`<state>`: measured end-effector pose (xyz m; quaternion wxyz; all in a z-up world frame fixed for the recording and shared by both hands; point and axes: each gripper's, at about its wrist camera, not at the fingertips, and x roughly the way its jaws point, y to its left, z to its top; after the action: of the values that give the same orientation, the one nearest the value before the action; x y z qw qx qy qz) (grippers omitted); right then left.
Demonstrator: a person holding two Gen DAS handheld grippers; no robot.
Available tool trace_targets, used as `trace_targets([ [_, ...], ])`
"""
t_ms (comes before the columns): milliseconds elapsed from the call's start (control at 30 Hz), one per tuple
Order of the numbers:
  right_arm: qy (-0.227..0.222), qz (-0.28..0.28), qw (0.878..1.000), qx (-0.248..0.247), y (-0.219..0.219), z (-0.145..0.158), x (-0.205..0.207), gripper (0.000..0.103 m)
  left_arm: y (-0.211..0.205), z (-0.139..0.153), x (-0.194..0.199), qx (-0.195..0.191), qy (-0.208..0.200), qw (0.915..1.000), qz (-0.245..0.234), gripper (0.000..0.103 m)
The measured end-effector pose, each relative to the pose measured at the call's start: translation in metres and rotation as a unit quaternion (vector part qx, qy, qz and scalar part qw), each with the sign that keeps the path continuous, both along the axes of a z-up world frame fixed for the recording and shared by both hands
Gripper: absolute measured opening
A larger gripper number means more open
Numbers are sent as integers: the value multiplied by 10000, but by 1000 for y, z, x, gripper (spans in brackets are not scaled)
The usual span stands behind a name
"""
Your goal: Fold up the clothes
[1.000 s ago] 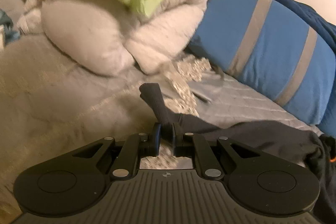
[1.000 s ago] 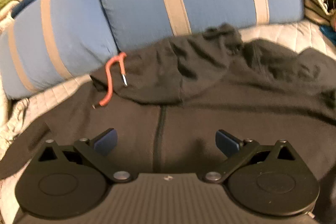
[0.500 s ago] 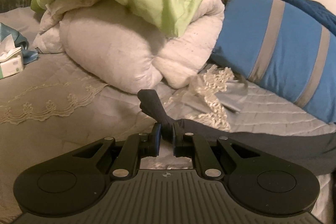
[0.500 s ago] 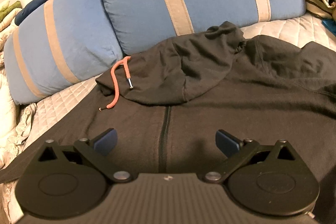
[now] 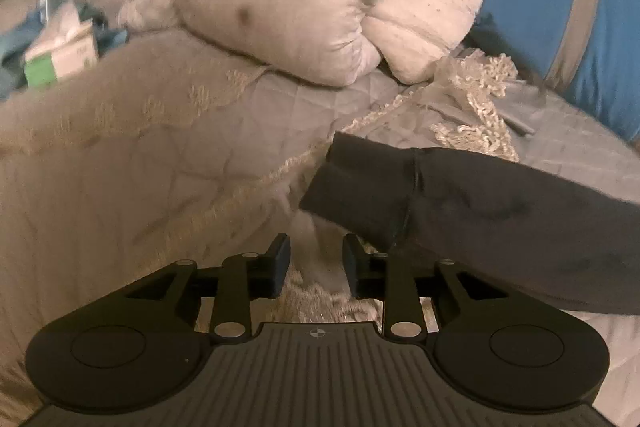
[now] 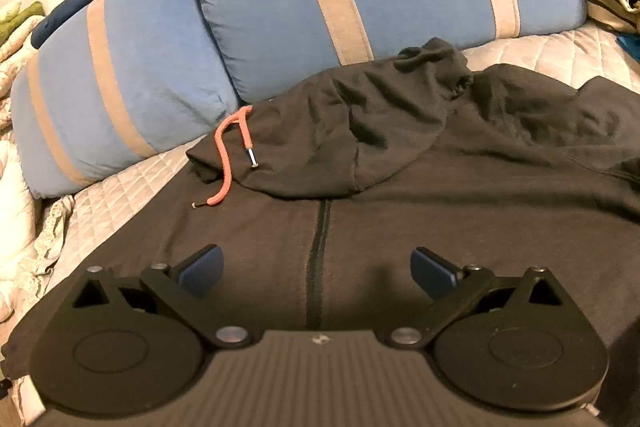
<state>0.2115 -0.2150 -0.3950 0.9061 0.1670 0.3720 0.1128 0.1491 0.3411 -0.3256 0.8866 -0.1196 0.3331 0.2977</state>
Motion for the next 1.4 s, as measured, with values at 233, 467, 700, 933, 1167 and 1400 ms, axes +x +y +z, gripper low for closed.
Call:
trace_targets([
  [233,-74,-29,9999,-80,2,1,-1,103,-30,36,-8,7,-586,9961,-657,53],
  [467,-237,-5,9997,-113,4,5,-3,103,-88,64,5,-188,-1099,9776,-1785,61],
  [700,-38,133,9998,170,-10,32,-10,103,-146,78,16,-245,-1272,9509,-2812,61],
  [933,-429,477,9979,-79,-53,95,-36,103,-183,90,13,128,-1419,9269,-3471,64],
  [1167,-1031,137,9897,-980,-112,140,-32,103,-201,122,24,320,-1615,9139,-3710,64],
  [1400,-1112,-548,9878,-939,-162,161,-15,103,-228,182,40,653,-2066,8894,-4025,69],
])
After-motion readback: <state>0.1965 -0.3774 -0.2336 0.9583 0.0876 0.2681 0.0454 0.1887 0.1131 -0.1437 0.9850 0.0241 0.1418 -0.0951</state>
